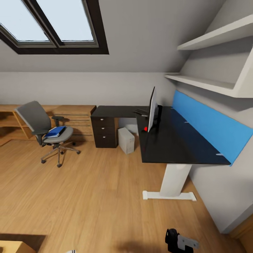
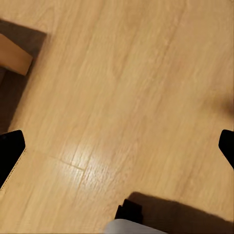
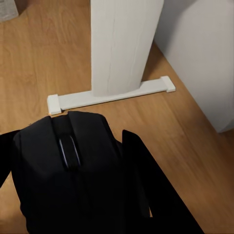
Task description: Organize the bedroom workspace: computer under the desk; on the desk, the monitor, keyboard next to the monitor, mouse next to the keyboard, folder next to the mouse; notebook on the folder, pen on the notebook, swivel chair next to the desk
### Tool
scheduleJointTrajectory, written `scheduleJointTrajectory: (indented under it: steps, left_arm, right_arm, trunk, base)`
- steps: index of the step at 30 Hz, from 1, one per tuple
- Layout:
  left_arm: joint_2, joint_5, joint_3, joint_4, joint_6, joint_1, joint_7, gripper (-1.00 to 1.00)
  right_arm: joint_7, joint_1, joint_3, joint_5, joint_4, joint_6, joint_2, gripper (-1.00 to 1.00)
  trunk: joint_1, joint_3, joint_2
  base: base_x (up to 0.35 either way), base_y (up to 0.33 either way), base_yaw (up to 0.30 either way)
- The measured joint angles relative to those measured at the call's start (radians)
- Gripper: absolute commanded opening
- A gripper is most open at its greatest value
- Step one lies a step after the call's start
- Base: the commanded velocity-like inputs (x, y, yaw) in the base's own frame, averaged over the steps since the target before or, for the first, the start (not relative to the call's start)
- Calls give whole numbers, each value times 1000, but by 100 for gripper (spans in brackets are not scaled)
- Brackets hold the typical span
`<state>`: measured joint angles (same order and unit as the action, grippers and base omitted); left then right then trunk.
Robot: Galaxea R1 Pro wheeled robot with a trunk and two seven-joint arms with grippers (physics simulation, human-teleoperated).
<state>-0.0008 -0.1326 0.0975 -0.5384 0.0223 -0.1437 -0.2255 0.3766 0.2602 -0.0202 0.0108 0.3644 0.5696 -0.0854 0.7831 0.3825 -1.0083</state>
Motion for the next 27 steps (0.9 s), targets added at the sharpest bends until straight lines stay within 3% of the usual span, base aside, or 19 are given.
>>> scheduleJointTrajectory:
  steps: [7, 18, 27]
  left_arm:
    - [-1, 0, 0, -1, 3, 0, -1, 100]
    - [-4, 0, -1, -2, 3, 0, -7, 100]
    - [-39, 3, -15, -5, 0, 0, -3, 100]
  right_arm:
    - [-1, 0, 0, 2, 0, 0, 1, -100]
    - [-1, 0, 0, 4, 0, -1, 1, -100]
    - [-12, 0, 0, 6, -1, 17, -9, -100]
  trunk:
    - [0, -11, 0]
    - [-42, -47, 77]
    - [-76, -75, 140]
  base:
    - [81, 128, 0]
    - [2, 4, 0]
    - [0, 0, 71]
